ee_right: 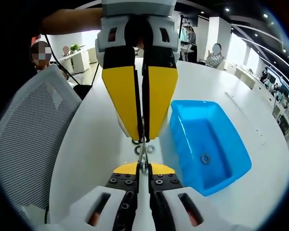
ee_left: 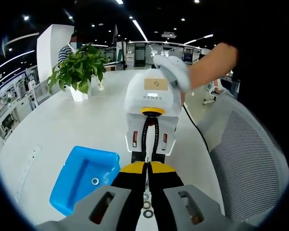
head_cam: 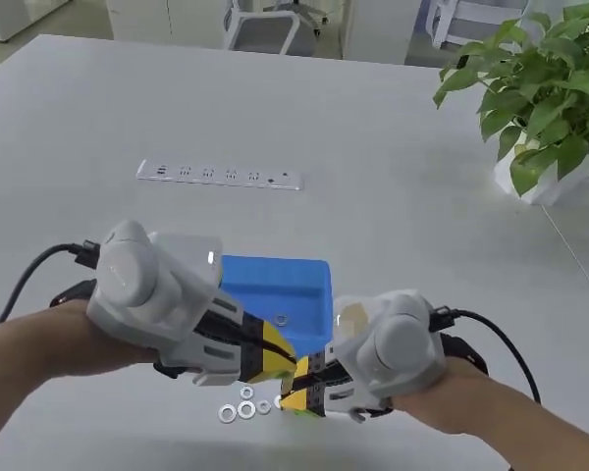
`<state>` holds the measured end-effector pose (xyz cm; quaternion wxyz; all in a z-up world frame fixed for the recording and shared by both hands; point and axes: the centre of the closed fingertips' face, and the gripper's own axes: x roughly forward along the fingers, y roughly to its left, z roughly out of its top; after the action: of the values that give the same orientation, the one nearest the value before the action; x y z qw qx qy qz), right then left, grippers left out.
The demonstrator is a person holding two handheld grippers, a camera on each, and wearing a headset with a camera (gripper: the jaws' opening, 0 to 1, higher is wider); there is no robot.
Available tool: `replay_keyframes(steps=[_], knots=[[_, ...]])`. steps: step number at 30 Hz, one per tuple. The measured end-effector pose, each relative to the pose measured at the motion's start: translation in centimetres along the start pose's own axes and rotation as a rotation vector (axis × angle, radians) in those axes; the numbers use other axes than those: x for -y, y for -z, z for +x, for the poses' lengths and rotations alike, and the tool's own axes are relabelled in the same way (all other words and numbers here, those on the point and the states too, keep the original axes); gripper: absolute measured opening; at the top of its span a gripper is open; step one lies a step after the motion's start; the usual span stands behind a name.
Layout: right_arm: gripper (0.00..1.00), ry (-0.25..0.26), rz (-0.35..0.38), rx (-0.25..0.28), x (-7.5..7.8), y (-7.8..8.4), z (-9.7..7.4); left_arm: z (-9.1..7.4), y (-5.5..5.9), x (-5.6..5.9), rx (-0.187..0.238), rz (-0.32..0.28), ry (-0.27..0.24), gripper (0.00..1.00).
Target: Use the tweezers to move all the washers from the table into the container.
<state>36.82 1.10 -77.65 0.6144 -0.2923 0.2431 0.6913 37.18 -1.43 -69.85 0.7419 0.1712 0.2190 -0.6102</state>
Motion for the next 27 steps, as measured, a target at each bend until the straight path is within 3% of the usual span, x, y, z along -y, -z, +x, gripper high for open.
replay_keyframes(steps=[16, 23, 27], knots=[[0.06, 0.001, 0.011, 0.000, -0.05, -0.02, 0.06, -0.04, 0.29, -0.05, -0.013, -0.002, -0.003, 0.06], [0.06, 0.004, 0.015, -0.002, 0.13, 0.04, 0.02, -0.37, 0.55, 0.05, -0.020, -0.009, -0.002, 0.13], [0.06, 0.006, 0.017, -0.002, 0.18, -0.02, -0.12, -0.65, 0.78, -0.02, -0.021, -0.021, -0.006, 0.22]])
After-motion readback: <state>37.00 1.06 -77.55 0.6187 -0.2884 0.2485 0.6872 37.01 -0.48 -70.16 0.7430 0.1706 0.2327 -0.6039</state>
